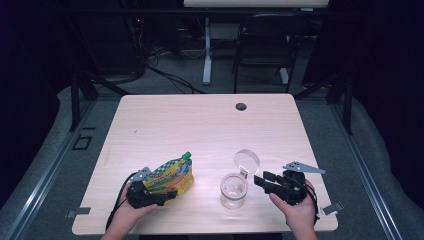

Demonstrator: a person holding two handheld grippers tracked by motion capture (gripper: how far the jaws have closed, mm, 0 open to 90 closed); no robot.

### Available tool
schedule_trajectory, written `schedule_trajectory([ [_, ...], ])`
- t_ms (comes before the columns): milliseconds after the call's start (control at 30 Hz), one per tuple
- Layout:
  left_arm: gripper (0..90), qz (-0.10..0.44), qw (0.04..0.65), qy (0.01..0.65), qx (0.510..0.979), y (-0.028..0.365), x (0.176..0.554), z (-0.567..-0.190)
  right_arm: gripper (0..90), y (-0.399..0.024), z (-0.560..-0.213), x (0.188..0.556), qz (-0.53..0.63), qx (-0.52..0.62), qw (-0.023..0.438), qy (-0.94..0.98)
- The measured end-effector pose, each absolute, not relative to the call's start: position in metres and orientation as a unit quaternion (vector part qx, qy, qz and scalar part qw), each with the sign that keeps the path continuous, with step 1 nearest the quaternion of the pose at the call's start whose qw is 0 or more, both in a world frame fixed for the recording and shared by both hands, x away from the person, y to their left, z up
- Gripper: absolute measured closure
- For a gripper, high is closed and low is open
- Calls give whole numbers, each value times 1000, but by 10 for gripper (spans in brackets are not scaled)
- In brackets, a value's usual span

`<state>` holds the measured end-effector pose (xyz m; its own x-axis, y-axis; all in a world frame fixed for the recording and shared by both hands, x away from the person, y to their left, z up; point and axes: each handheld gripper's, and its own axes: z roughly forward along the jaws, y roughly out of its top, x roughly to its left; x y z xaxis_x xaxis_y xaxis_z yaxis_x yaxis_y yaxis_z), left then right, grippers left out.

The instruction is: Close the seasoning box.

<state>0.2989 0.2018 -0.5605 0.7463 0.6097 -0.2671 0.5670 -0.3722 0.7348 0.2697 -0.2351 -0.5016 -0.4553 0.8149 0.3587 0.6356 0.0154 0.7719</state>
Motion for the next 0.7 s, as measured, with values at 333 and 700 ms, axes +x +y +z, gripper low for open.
schedule_trajectory([
  [333, 481, 18, 438, 362, 822, 200, 300, -572, 528, -235, -502, 270, 477, 514, 96, 706],
  [700, 501, 31, 462, 368, 806, 199, 298, -579, 528, -234, -503, 270, 474, 513, 99, 709],
])
